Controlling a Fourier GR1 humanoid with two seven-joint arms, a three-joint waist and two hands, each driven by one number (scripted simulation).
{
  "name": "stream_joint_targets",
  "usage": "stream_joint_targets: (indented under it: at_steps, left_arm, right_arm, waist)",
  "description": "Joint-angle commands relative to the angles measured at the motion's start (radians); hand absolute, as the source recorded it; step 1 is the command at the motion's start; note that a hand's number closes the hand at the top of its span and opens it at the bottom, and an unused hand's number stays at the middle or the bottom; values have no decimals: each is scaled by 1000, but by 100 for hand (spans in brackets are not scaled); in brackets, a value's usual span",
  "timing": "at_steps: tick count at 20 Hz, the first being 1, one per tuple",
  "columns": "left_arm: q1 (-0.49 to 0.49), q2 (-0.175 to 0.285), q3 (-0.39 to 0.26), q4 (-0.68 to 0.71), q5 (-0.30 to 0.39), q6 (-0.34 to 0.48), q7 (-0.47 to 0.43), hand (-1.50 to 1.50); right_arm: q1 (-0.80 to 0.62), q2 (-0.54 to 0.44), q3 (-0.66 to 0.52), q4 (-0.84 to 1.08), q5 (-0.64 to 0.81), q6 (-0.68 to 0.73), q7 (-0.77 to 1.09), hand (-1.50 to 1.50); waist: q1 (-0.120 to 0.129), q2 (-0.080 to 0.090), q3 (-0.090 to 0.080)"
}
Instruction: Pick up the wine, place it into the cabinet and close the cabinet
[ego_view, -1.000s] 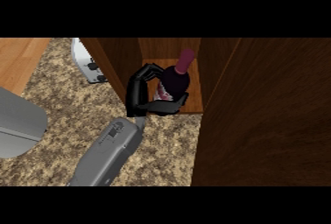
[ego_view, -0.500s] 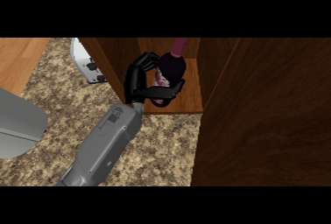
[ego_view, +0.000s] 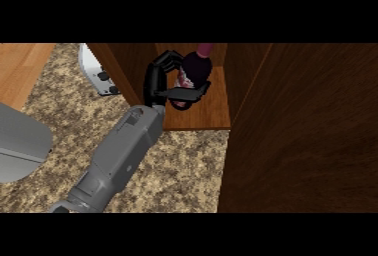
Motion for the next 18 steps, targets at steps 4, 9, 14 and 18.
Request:
stream_joint_targets:
  at_steps: [4,9,14,18]
  left_arm:
    - [-127,-1,42,169,-16,51,-118,150]
    - [-170,-1,69,230,5,82,-159,150]
    - [-215,16,121,320,5,6,-196,150]
    - [-248,1,182,366,52,1,-149,150]
  right_arm:
    - [64,19,14,-51,-57,32,-48,-150]
    - [15,17,16,-84,-62,5,31,-150]
    - [-7,27,58,-103,-16,-20,81,-150]
    - [-15,33,68,-47,-2,-7,16,-150]
  waist:
    - [-17,5,1]
    - [-16,5,0]
    - [-19,7,-1]
    - [-28,13,-1]
